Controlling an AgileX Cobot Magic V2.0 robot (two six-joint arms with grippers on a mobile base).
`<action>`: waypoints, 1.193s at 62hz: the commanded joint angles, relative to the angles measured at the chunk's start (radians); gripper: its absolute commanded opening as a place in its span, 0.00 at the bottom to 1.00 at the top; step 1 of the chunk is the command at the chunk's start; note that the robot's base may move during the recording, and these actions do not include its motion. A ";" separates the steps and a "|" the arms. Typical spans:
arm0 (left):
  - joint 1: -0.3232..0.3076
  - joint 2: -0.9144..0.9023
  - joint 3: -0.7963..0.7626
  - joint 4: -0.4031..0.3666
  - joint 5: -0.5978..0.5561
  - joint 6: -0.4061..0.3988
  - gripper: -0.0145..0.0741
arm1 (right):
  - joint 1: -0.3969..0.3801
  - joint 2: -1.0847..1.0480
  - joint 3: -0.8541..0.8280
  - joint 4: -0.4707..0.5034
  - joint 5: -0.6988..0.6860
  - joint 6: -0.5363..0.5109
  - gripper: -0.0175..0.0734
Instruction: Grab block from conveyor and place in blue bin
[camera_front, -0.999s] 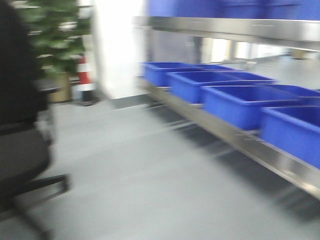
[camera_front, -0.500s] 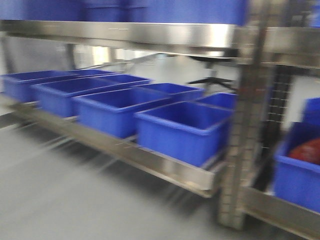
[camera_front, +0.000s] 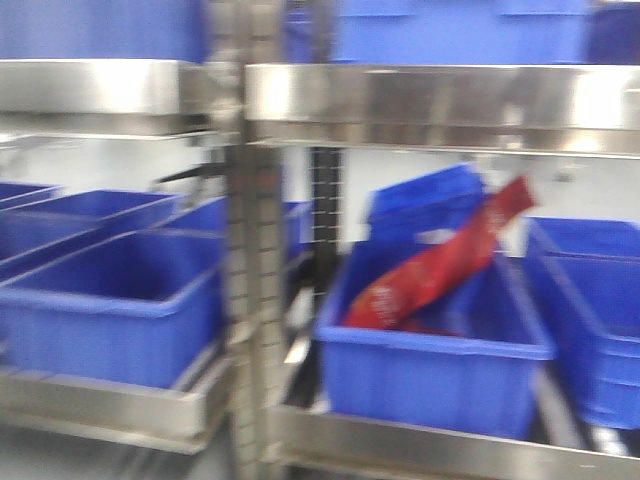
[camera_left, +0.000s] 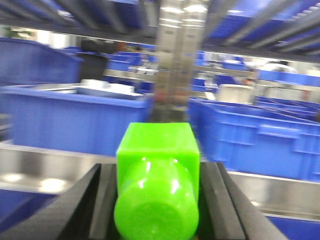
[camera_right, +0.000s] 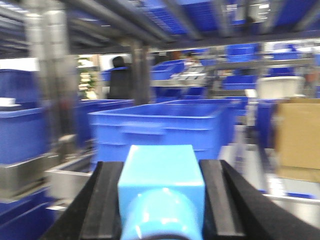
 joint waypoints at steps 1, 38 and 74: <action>0.003 -0.003 -0.003 -0.005 -0.018 0.000 0.04 | 0.001 -0.001 0.002 -0.001 -0.024 -0.007 0.01; 0.003 -0.003 -0.003 -0.005 -0.018 0.000 0.04 | 0.001 -0.001 0.002 -0.001 -0.024 -0.007 0.01; 0.003 -0.003 -0.003 -0.005 -0.018 0.000 0.04 | 0.001 -0.001 0.002 -0.001 -0.024 -0.007 0.01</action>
